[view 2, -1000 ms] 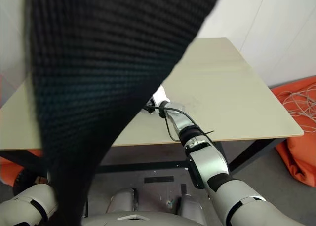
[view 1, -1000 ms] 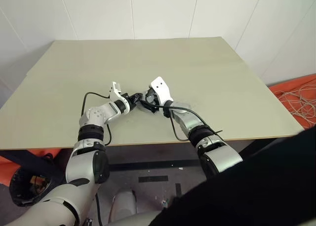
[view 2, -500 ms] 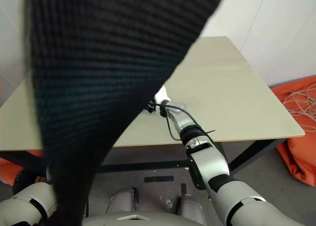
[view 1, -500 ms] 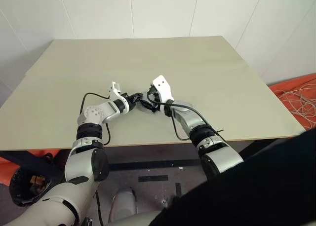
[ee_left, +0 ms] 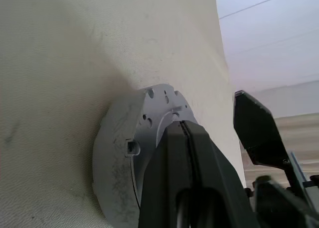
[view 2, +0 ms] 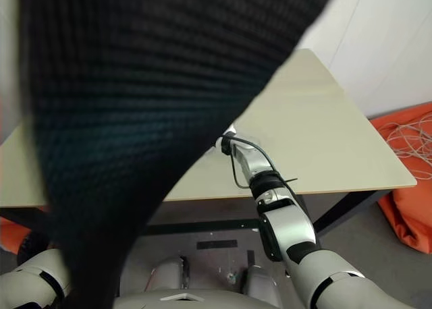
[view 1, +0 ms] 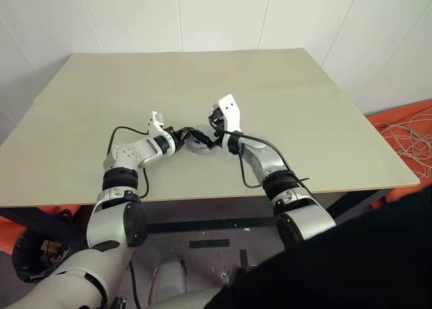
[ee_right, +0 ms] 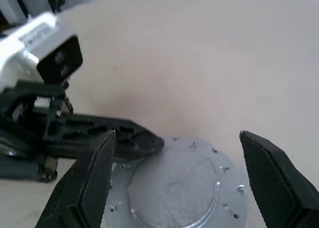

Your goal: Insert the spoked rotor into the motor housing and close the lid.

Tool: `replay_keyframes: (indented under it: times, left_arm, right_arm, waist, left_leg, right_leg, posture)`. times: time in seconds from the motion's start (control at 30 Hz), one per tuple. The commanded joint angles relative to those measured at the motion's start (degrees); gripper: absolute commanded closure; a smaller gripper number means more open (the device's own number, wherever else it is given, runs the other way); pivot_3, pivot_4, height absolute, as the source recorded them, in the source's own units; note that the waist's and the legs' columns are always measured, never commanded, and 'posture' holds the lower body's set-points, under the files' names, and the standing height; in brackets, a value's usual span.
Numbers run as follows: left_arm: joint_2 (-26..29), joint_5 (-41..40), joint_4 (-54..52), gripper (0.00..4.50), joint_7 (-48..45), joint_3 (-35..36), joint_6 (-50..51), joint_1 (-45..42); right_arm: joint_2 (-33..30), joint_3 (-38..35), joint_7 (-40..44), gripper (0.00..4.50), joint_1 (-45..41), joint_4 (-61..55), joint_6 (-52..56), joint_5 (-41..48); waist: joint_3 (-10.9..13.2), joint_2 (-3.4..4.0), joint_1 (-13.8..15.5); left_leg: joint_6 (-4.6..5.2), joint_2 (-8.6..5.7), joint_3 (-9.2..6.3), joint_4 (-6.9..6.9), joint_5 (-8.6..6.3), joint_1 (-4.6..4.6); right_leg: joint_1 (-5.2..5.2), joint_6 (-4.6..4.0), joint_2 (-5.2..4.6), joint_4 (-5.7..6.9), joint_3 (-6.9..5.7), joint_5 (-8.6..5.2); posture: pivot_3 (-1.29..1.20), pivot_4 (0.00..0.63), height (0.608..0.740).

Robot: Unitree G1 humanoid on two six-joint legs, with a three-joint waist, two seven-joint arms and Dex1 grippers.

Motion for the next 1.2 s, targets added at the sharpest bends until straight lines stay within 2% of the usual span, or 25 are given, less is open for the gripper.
replay_keyframes:
  times: [0.03, 0.17, 0.3, 0.5, 0.57, 0.67, 0.9, 1.2]
  left_arm:
    - [-0.7, 0.5, -0.9, 4.5, -0.9, -2.2, 2.6, 0.6]
    - [-0.7, 0.6, -1.6, 4.5, -1.5, -2.5, 3.0, 0.6]
    - [-0.9, 0.8, -1.9, 4.5, -1.7, -2.6, 3.4, 0.5]
    - [-0.7, 1.2, -1.4, 4.5, -1.8, -2.9, 2.9, 0.3]
    - [-0.6, 1.4, -1.0, 4.5, -1.8, -2.9, 2.5, 0.3]
    - [-0.4, 1.6, -0.9, 4.5, -1.7, -2.9, 2.3, 0.3]
    - [-0.3, 1.7, -1.0, 4.5, -1.7, -2.9, 2.2, 0.3]
    - [0.1, 1.6, -1.3, 4.5, -1.7, -2.8, 2.0, 0.5]
  right_arm:
    - [-0.4, -4.0, -2.3, 0.02, -2.8, -2.5, 4.0, 3.8]
    - [-2.3, -6.4, -4.1, 0.02, -3.7, -2.1, 8.7, 5.4]
    - [-4.6, -9.3, -6.1, 0.02, -4.1, -2.6, 18.3, 8.0]
    - [-7.4, -17.1, -7.5, 0.02, -4.8, -3.8, 38.6, 17.0]
    - [-7.5, -21.9, -8.0, 0.02, -5.1, -4.1, 46.9, 22.8]
    - [-7.3, -25.0, -8.7, 0.02, -4.5, -6.4, 53.5, 26.9]
    - [-3.5, -25.9, -11.8, 0.02, -3.2, -9.1, 56.5, 29.4]
    - [-1.0, -19.2, -11.4, 0.02, -1.3, -8.3, 51.3, 24.9]
  waist:
    - [0.0, 0.0, 0.0]
    - [0.0, 0.0, 0.1]
    - [0.0, 0.0, 0.1]
    - [0.0, 0.0, 0.0]
    - [0.0, 0.0, 0.1]
    - [0.0, 0.01, 0.2]
    - [0.0, 0.01, 0.2]
    - [0.0, 0.01, -0.2]
  left_leg:
    - [0.02, -0.01, 0.01, 0.0, -0.01, -0.01]
    - [0.05, -0.02, 0.07, 0.0, -0.03, -0.05]
    - [0.04, 0.0, 0.1, 0.0, -0.02, -0.04]
    - [0.01, 0.04, 0.1, -0.02, 0.0, -0.01]
    - [-0.01, 0.04, 0.1, -0.02, 0.01, -0.01]
    - [-0.02, 0.05, 0.12, -0.02, 0.01, 0.0]
    - [-0.31, 0.06, 0.13, -0.08, 0.19, 0.03]
    - [-0.56, 0.05, 0.1, -0.29, 0.33, 0.15]
  right_leg:
    - [0.0, 0.0, 0.0, -0.02, 0.0, 0.0]
    - [-0.01, 0.0, -0.01, -0.05, -0.01, 0.0]
    - [-0.01, 0.0, -0.01, -0.05, -0.01, 0.0]
    - [-0.02, 0.01, 0.05, -0.03, -0.01, 0.01]
    - [-0.03, 0.01, 0.05, -0.03, -0.01, 0.01]
    - [-0.03, 0.02, 0.05, -0.03, -0.01, 0.01]
    - [-0.05, 0.02, 0.05, -0.01, -0.02, 0.01]
    - [-0.05, 0.03, 0.06, -0.02, 0.0, 0.0]
  posture:
    - [0.0, 0.0, 0.74]
    - [0.0, 0.0, 0.74]
    - [0.0, 0.0, 0.74]
    - [0.0, 0.0, 0.74]
    - [0.0, 0.0, 0.74]
    - [0.0, 0.0, 0.74]
    - [0.0, 0.0, 0.74]
    - [0.0, 0.0, 0.74]
